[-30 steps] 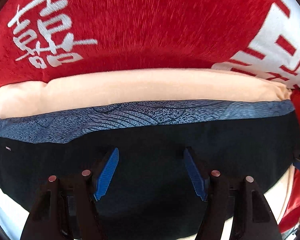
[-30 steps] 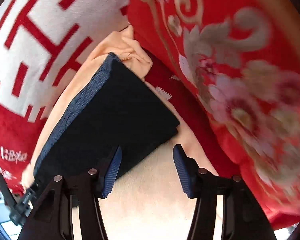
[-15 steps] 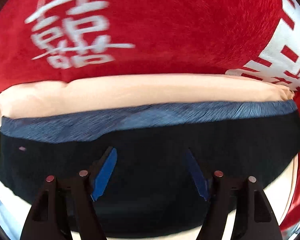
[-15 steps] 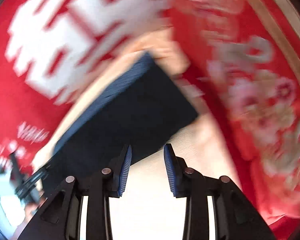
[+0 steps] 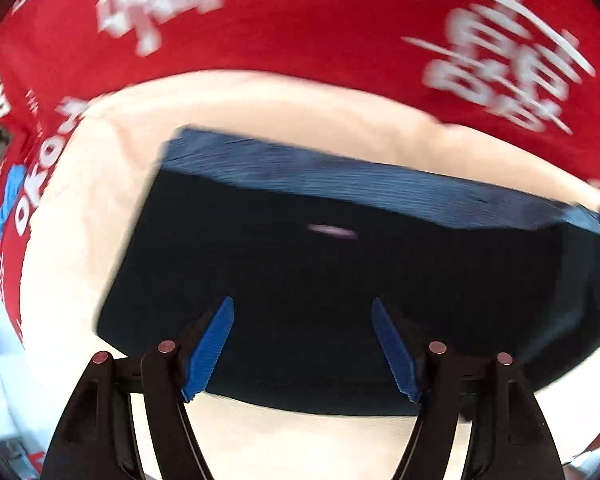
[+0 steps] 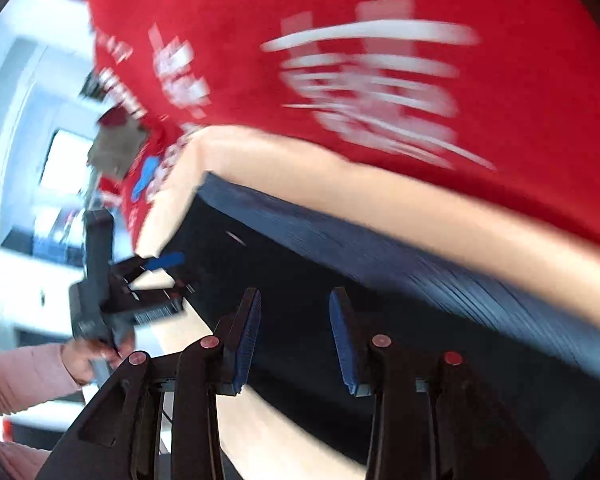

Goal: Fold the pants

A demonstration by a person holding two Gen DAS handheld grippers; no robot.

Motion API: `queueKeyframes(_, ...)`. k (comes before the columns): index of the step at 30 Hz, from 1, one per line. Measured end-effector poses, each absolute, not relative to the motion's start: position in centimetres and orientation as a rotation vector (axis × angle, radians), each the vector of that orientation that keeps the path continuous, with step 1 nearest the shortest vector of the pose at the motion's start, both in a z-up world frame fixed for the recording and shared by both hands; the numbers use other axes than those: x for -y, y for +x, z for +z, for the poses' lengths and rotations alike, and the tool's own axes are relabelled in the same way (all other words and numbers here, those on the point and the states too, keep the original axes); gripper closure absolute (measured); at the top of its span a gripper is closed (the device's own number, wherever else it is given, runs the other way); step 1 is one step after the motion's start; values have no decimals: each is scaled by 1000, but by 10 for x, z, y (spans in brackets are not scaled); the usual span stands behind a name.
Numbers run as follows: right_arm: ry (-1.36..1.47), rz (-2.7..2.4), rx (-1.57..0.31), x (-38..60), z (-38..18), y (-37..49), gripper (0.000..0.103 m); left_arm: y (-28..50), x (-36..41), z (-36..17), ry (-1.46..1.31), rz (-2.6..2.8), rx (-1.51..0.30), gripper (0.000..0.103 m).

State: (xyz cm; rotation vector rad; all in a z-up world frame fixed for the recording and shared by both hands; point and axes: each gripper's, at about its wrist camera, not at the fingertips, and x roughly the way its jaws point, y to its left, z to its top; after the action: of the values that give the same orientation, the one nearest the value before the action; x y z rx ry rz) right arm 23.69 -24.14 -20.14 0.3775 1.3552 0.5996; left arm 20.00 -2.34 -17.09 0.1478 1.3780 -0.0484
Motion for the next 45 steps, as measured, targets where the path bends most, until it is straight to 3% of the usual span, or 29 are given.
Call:
queueKeyframes(5,232,731,-1450,117,-253,310,64,200,-55,-192,13,-77,-1382,30)
queueKeyframes(13,48,844,-1515,17,-288,348,64,188,-66,-191,17,-142,-1309,27)
queueKeyframes(18,8,849,-1590,10,-306,355,64,187,-57,-188,-9,-149,-1287,27)
queueKeyframes(28,-40,879,-1554,-8,-301,363,63,177,-54,-180,-24,-163,-1280,27)
queueKeyframes(29,-64,884,-1564,-15,-302,362,70,178,-54,-180,-23,-160,-1282,27)
queueKeyframes(30,-73,896,-1574,-16,-300,360,99,178,-54,-181,-23,-159,-1279,27)
queueKeyframes(37,-141,946,-1496,-37,-257,356,99,182,-67,-170,-97,-122,-1271,27)
queueKeyframes(40,-223,875,-1517,-51,-279,361,98,188,-77,-179,-68,-81,-1295,27)
queueKeyframes(42,-252,801,-1540,-55,-301,359,88,189,-84,-184,-72,-69,-1310,26)
queueKeyframes(45,-146,699,-1464,-42,-278,358,86,189,-85,-171,-41,-61,-1294,26)
